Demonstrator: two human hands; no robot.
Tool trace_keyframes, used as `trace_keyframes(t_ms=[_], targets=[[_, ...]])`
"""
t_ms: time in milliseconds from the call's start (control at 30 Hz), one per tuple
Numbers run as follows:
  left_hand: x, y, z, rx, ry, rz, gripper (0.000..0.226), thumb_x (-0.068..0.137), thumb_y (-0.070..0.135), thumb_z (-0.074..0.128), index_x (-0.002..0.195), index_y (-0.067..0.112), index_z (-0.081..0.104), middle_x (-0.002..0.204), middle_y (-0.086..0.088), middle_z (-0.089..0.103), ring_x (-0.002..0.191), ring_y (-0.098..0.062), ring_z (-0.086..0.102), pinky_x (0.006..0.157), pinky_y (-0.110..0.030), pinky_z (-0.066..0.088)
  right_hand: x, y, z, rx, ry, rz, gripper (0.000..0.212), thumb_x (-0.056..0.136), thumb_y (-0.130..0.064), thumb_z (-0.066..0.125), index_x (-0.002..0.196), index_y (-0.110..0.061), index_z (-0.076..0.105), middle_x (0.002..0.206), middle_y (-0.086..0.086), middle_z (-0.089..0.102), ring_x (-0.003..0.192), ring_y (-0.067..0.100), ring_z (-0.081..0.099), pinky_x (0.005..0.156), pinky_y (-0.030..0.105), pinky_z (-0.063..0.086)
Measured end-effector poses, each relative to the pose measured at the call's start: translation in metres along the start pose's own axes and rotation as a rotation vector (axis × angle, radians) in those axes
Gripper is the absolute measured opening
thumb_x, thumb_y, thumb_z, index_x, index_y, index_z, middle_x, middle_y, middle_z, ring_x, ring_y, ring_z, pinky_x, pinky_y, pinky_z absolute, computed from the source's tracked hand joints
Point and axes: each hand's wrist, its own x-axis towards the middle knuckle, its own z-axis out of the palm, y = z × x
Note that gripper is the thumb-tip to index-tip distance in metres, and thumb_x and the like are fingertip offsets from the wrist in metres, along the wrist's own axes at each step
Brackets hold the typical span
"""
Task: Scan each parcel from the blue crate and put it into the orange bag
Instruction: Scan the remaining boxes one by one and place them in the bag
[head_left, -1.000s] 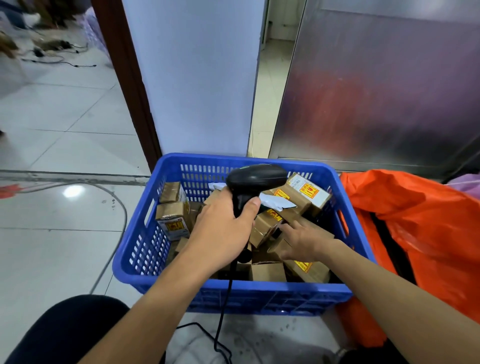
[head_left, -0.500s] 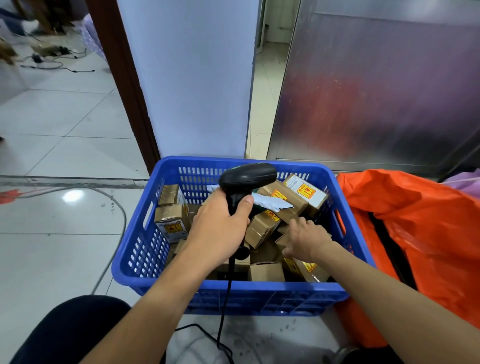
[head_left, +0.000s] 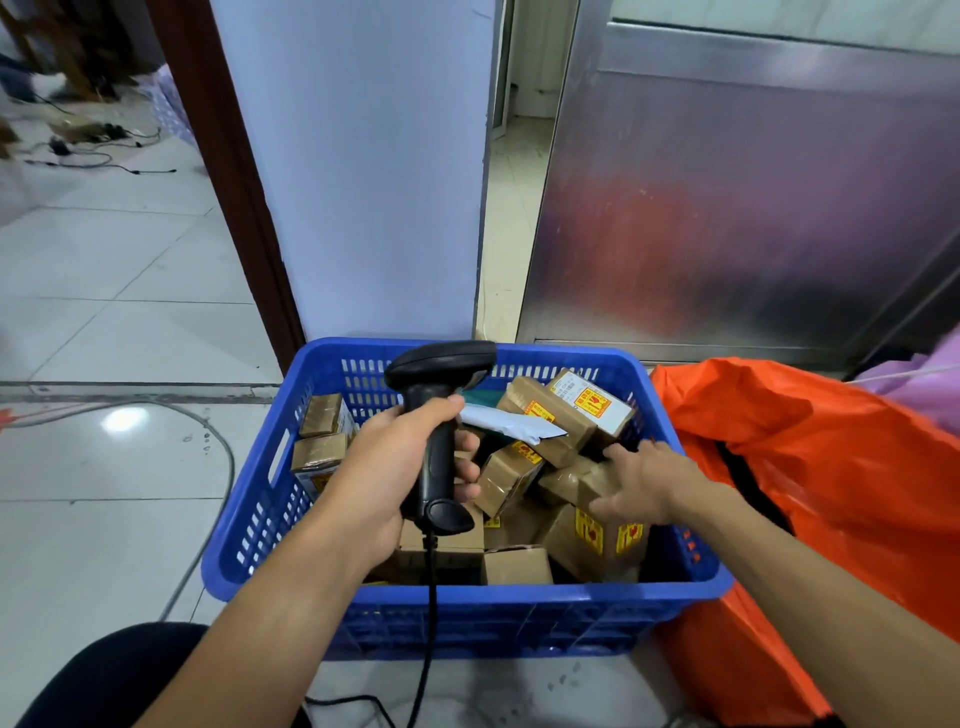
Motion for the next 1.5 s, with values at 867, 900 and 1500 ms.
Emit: trace_keyframes(t_ms=[867, 900, 1500], targets=[[0.016, -0.002, -0.006, -0.304, 0.1, -0.017, 0.044, 0.085, 0.034, 0.083, 0.118, 0.012, 0.066, 0.104, -0.019, 0.079, 0.065, -0.022, 0.067, 0.077, -0.043, 0.062, -0.067, -0.036, -0.037, 0.563, 1.133, -0.568, 0.079, 0.072, -0.045, 0.084, 0.13, -0.016, 0.037, 0.133, 0.008, 0.036, 0.12, 0.004, 0.046, 0.069, 0.031, 0.063], [0.015, -0.001, -0.006, -0.31, 0.104, -0.014, 0.047, 0.083, 0.038, 0.084, 0.119, 0.013, 0.066, 0.105, -0.019, 0.079, 0.065, -0.021, 0.066, 0.075, -0.042, 0.062, -0.069, -0.039, -0.037, 0.563, 1.147, -0.603, 0.078, 0.074, -0.046, 0.082, 0.129, -0.016, 0.037, 0.134, 0.009, 0.036, 0.124, -0.003, 0.042, 0.07, 0.026, 0.062], [0.008, -0.007, -0.005, -0.108, 0.103, 0.068, 0.02, 0.08, 0.036, 0.086, 0.086, 0.017, 0.086, 0.08, -0.008, 0.076, 0.056, -0.013, 0.06, 0.064, -0.034, 0.057, -0.059, -0.047, -0.03, 1.175, 0.627, -0.383, 0.078, 0.093, -0.019, 0.07, 0.157, -0.03, 0.027, 0.141, -0.024, 0.052, 0.128, -0.009, 0.051, 0.096, 0.013, 0.05]])
